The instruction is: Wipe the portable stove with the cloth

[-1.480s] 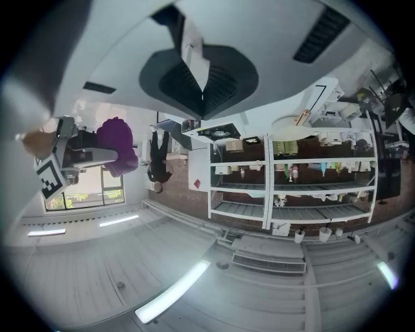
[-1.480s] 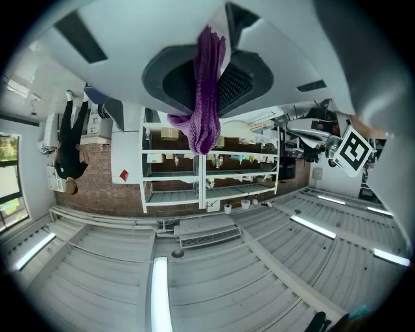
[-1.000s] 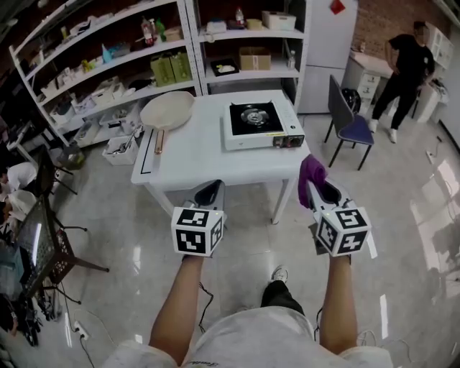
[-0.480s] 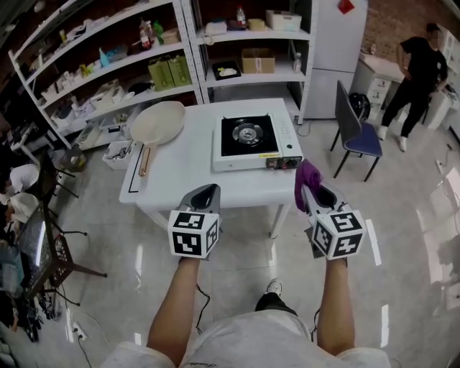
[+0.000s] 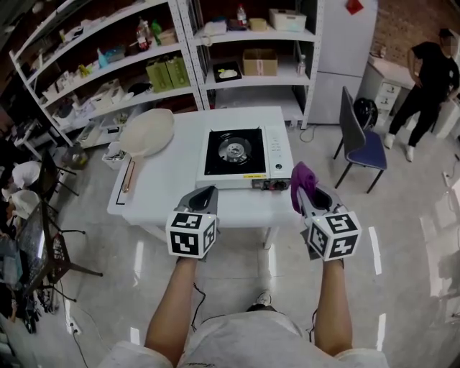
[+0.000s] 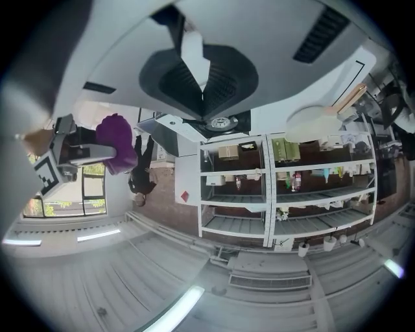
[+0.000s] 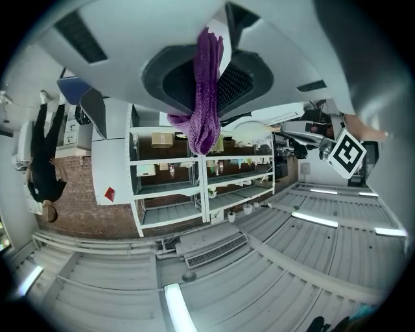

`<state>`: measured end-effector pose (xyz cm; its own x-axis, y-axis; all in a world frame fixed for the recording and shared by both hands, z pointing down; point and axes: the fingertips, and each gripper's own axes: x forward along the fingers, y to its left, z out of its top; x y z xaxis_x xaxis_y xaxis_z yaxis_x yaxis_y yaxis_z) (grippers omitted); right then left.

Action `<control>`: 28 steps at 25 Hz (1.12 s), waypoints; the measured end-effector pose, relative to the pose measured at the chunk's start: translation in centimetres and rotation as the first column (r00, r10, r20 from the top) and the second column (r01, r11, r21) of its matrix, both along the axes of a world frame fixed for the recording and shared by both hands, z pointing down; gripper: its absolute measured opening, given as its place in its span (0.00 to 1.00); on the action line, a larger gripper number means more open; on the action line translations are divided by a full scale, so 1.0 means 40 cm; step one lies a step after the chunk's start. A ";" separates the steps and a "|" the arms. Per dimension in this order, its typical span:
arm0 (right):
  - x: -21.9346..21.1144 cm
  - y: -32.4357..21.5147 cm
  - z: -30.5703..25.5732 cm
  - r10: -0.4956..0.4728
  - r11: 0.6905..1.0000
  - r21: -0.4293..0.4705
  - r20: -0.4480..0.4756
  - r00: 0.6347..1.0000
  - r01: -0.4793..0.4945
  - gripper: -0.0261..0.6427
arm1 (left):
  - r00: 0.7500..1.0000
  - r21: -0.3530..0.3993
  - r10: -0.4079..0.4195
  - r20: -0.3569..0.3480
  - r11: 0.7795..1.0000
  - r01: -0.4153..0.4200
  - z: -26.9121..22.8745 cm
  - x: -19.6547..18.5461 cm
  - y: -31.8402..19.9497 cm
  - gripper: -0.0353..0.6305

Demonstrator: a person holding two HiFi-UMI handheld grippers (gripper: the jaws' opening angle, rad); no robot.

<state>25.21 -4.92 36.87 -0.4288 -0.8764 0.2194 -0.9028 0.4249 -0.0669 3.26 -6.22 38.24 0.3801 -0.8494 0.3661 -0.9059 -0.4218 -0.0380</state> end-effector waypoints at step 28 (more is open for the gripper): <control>0.003 -0.452 0.012 -0.187 0.982 -0.039 -0.229 0.955 0.182 0.14 | 0.998 -0.007 -0.063 0.022 0.998 0.063 0.051 -0.050 -0.332 0.06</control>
